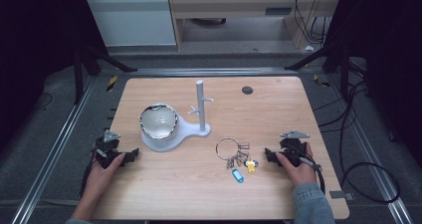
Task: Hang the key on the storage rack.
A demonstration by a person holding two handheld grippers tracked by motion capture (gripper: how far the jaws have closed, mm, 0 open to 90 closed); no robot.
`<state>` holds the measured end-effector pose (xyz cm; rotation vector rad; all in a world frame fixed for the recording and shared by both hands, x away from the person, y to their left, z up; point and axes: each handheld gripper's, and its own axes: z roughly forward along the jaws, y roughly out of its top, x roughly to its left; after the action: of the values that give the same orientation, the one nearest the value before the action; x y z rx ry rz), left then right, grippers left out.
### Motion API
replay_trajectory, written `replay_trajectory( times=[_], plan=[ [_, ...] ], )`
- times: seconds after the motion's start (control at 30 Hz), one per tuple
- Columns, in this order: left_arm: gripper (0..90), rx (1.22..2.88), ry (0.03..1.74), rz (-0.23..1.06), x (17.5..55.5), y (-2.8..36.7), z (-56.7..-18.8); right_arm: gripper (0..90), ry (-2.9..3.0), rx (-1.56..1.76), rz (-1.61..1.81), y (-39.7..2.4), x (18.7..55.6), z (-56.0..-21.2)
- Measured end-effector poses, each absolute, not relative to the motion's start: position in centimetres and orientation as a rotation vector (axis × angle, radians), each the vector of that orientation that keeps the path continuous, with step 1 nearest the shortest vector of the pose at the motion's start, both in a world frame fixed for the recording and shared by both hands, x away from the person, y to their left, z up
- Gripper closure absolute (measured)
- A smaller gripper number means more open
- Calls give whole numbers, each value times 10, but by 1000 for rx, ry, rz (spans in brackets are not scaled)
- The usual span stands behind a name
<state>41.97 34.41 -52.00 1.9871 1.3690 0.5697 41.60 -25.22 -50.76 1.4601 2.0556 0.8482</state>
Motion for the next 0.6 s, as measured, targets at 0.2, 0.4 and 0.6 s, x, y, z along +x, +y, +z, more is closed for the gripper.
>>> replay_trajectory(
  times=[0.2, 0.4, 0.6],
  plan=[
    [0, 1988, 1369, 570, 420, 344, -520, 2, 2056, 1460, 848, -252, 416, -508],
    [0, 1986, 1371, 570, 420, 344, -520, 2, 2077, 1440, 852, -254, 416, -507],
    [0, 1986, 1371, 570, 420, 344, -520, 8, 2096, 1420, 859, -255, 414, -507]
  ],
)
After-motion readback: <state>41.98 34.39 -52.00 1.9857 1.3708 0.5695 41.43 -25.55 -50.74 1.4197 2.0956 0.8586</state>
